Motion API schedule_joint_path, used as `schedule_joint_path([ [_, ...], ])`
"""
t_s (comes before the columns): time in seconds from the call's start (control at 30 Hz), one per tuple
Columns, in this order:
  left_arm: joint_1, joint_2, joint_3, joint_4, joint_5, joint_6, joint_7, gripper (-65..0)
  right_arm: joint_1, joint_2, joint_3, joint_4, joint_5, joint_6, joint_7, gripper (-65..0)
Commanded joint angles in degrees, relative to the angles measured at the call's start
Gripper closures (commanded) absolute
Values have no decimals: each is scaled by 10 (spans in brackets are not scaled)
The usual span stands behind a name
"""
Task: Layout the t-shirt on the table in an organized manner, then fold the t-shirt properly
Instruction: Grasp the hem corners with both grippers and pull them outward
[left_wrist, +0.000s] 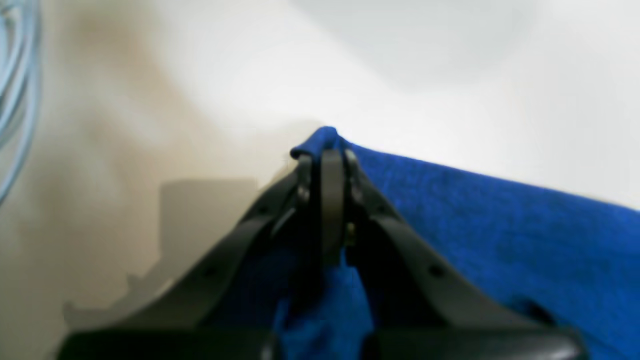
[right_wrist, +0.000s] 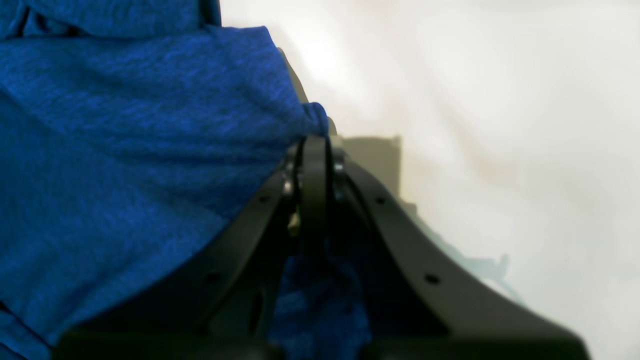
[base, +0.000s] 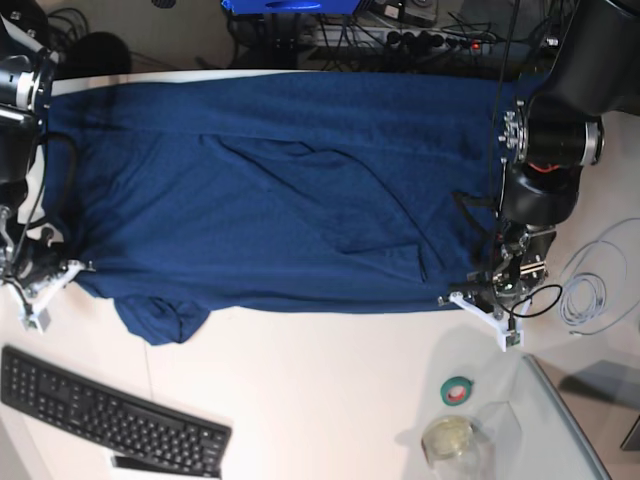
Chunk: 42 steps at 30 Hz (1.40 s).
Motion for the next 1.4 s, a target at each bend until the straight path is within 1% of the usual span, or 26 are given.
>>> schedule_joint_path([
  [0.0,-2,-4,0,40,1,2,6,0,14,12,4,27,6,5,12,0],
  [0.13,43,-5,0,143,1,2,59,0,-3,12,5,78,6,5,11,0],
  [0.2,62,-7,-1,173,1,2,72,0,-7,12,5,91,6,5,10,0],
  [0.27,79,-8,-7,195,1,2,74,0,-8,12,6,92,7,5,10,0],
  [0.37,109,-8,-58,234,1,2,77,0,-14,13,6,93,8,5,11,0],
  [0.43,122,-8,-84,264,1,2,107,0,-16,13,6,93,8,5,11,0],
  [0.5,133,-7,-95,299,1,2,136,0,-17,13,6,93,8,5,11,0],
  [0.67,183,-5,-96,410,1,2,166,0,-19,12,6,93,8,5,11,0],
  [0.8,217,-3,-97,485,1,2,200,0,-20,12,6,93,8,5,11,0],
  [0.97,263,-3,-104,576,0,2,227,0,-21,14,6,93,8,7,12,0],
  [1.0,275,-3,-117,598,0,2,236,0,-22,15,6,93,8,10,12,0],
  [1.13,316,12,-157,679,0,-1,286,0,-24,14,6,93,8,51,14,0],
  [1.2,338,12,-157,703,0,-1,297,0,-32,14,5,93,8,55,22,0],
  [1.37,394,14,-160,735,0,-1,298,0,-49,16,4,94,8,59,31,0],
])
